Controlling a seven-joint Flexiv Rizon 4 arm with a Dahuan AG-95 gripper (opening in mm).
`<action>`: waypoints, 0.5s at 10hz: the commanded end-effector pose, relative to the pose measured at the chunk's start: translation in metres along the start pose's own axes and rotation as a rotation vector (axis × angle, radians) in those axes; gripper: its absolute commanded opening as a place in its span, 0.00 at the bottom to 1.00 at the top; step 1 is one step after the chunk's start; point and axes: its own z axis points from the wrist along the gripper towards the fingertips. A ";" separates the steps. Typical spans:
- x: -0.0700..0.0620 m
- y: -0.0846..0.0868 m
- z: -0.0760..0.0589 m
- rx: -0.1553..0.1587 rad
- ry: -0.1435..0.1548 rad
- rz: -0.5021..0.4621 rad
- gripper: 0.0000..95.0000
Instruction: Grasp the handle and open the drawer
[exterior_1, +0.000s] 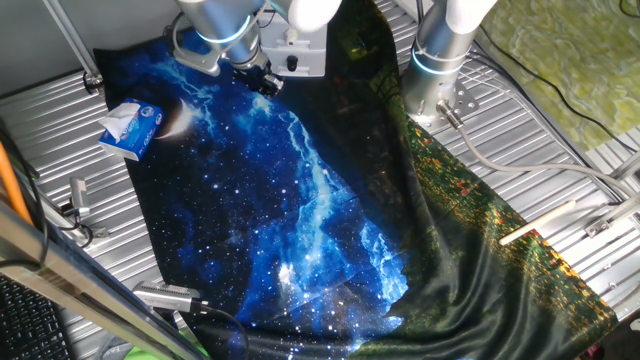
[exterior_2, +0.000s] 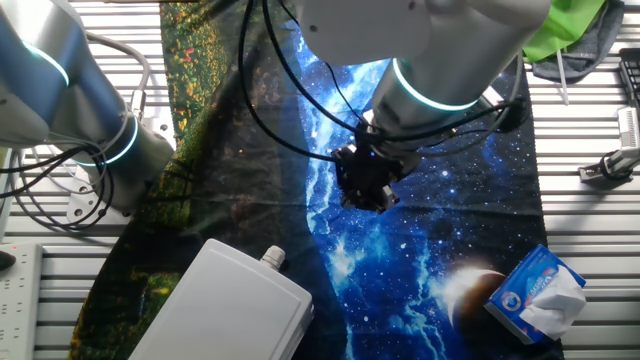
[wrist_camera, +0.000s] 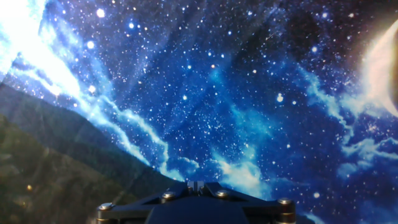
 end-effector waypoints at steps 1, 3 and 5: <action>-0.004 0.000 0.002 -0.003 -0.025 -0.008 0.00; -0.003 0.000 0.002 0.008 -0.018 0.002 0.00; -0.001 0.000 0.001 0.007 -0.025 -0.003 0.00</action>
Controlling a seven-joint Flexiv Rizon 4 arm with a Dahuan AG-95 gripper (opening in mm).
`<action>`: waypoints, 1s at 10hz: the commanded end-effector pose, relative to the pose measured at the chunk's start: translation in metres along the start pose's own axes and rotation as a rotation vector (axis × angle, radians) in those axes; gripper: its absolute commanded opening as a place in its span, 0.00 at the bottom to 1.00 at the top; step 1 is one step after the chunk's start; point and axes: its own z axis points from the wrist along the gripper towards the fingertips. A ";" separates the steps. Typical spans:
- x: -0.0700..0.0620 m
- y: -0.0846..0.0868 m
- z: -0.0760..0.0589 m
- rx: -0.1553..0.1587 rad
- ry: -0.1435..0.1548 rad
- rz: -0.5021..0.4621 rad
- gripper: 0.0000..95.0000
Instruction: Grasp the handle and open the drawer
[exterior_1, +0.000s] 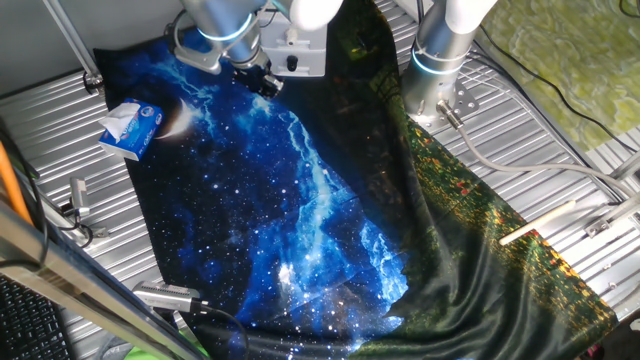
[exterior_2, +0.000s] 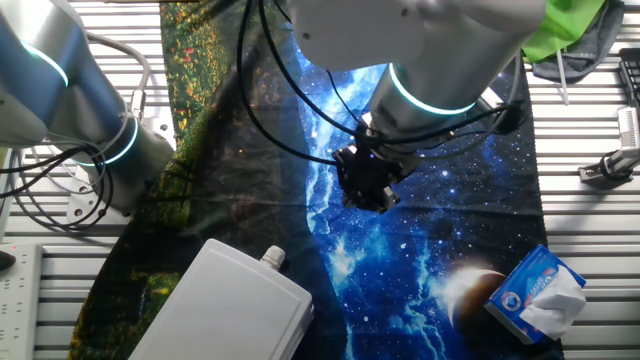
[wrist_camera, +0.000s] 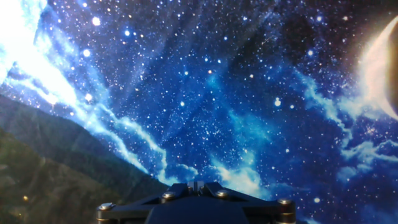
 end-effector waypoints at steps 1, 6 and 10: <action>-0.003 0.000 0.002 0.003 0.005 0.009 0.00; -0.003 0.000 0.002 0.073 -0.039 -0.099 0.00; -0.003 0.000 0.002 0.103 -0.005 -0.065 0.00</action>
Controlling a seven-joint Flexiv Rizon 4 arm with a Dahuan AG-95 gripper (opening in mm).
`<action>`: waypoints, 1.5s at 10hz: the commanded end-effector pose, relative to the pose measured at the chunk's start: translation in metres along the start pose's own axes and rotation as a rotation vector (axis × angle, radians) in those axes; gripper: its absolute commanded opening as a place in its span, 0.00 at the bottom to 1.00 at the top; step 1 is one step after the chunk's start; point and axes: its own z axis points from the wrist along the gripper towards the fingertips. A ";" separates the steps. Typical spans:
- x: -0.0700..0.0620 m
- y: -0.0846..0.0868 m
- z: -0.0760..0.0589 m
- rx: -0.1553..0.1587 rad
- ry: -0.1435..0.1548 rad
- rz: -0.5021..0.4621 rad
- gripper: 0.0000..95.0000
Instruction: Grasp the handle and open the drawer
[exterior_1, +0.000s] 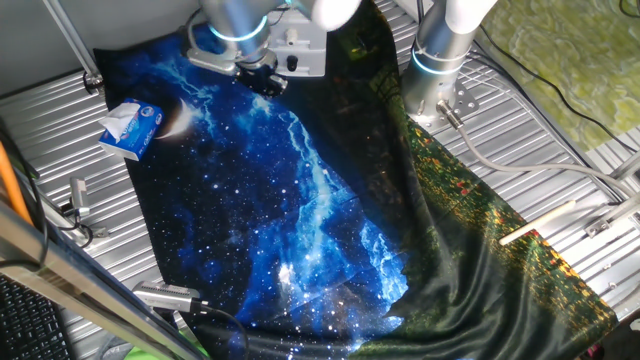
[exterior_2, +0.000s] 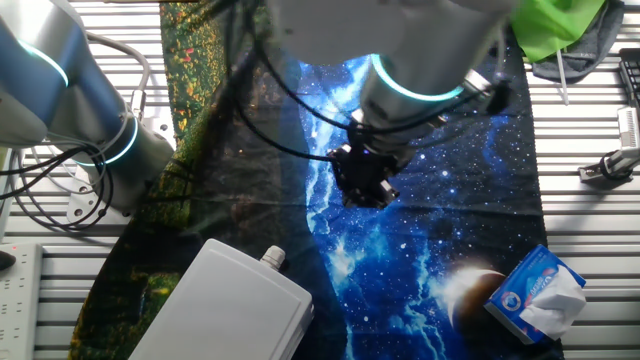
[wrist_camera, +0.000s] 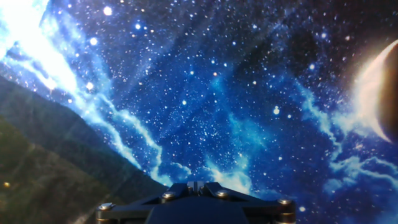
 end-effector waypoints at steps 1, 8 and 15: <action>-0.003 -0.002 0.002 -0.001 0.027 0.047 0.00; -0.003 -0.002 0.002 -0.007 0.069 -0.005 0.00; -0.003 -0.002 0.002 -0.024 0.065 -0.011 0.00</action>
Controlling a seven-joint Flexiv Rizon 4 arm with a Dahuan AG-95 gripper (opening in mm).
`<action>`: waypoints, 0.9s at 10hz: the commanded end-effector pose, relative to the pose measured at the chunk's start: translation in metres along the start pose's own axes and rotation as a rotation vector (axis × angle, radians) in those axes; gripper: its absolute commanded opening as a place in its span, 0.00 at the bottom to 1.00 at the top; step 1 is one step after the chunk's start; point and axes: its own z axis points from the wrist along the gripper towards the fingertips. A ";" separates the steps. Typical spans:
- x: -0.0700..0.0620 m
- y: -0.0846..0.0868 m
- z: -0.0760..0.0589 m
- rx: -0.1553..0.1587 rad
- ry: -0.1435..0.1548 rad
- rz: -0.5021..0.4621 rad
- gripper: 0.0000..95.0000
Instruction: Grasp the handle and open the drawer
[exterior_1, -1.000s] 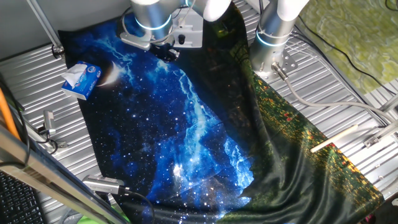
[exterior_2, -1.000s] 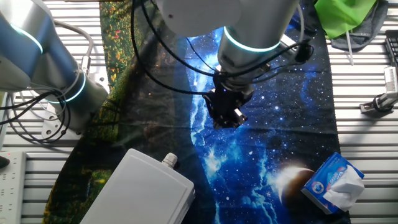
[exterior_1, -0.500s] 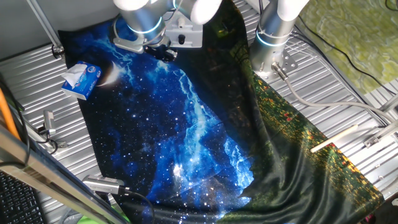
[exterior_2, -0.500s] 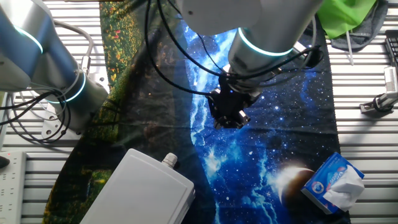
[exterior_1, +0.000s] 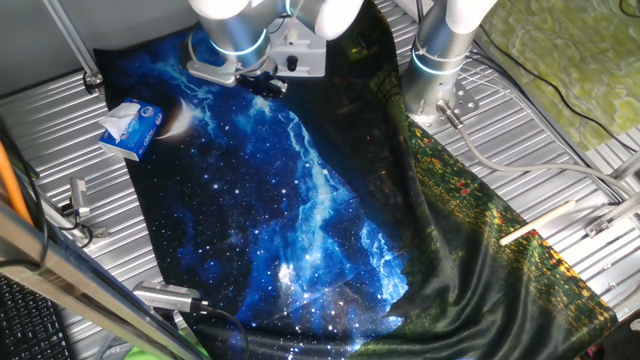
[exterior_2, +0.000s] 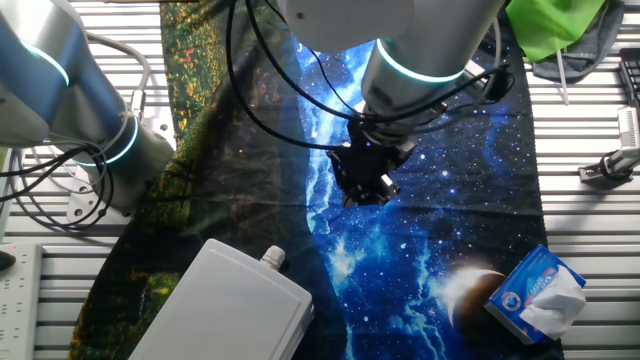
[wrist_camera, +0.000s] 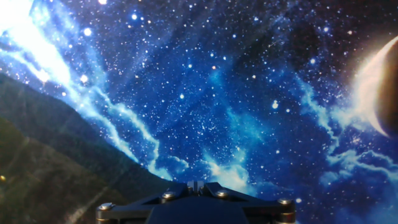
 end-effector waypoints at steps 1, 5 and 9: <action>0.000 0.000 0.000 0.000 0.001 0.002 0.00; 0.000 0.000 0.000 -0.023 0.050 0.025 0.00; 0.000 0.000 0.000 -0.002 0.093 0.018 0.00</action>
